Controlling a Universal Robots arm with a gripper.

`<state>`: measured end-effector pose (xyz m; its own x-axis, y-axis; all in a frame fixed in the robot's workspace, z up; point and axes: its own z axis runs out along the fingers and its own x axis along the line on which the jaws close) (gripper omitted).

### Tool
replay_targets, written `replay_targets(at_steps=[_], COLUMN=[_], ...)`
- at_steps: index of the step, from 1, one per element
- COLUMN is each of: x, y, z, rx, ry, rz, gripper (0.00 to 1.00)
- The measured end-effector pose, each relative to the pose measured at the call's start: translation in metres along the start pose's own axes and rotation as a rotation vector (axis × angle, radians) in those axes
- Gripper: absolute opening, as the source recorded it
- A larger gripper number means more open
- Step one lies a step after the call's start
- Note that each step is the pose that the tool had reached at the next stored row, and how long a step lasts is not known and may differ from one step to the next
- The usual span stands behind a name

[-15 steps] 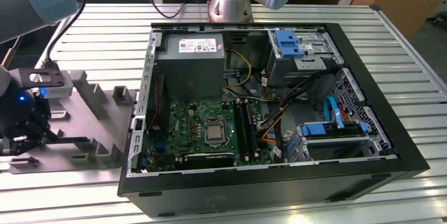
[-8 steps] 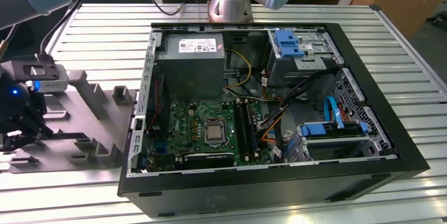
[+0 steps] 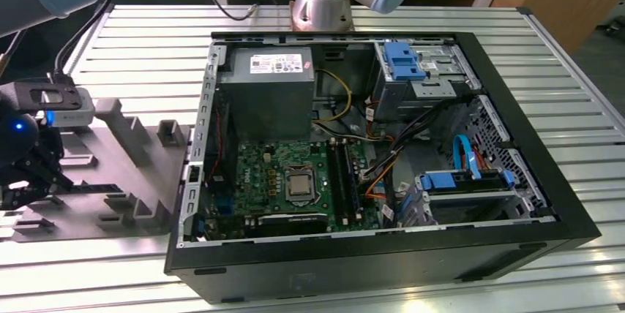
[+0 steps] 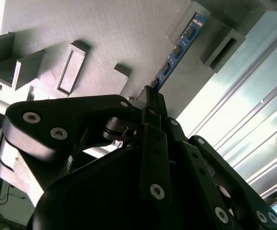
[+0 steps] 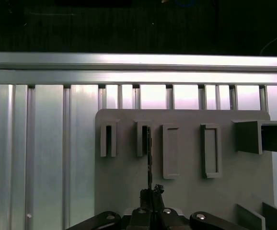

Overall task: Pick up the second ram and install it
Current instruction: 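Pick up the second ram and move it above second insertion slot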

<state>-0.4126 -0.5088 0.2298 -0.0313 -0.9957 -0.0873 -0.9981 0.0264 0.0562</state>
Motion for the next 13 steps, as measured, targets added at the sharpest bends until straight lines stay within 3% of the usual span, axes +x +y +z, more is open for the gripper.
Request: replay_targets(at_steps=[13], x=[-0.0004], y=[0.0002], z=[-0.0046], rx=[-0.0008], ry=[-0.0001], rz=[0.0], gripper=[0.11])
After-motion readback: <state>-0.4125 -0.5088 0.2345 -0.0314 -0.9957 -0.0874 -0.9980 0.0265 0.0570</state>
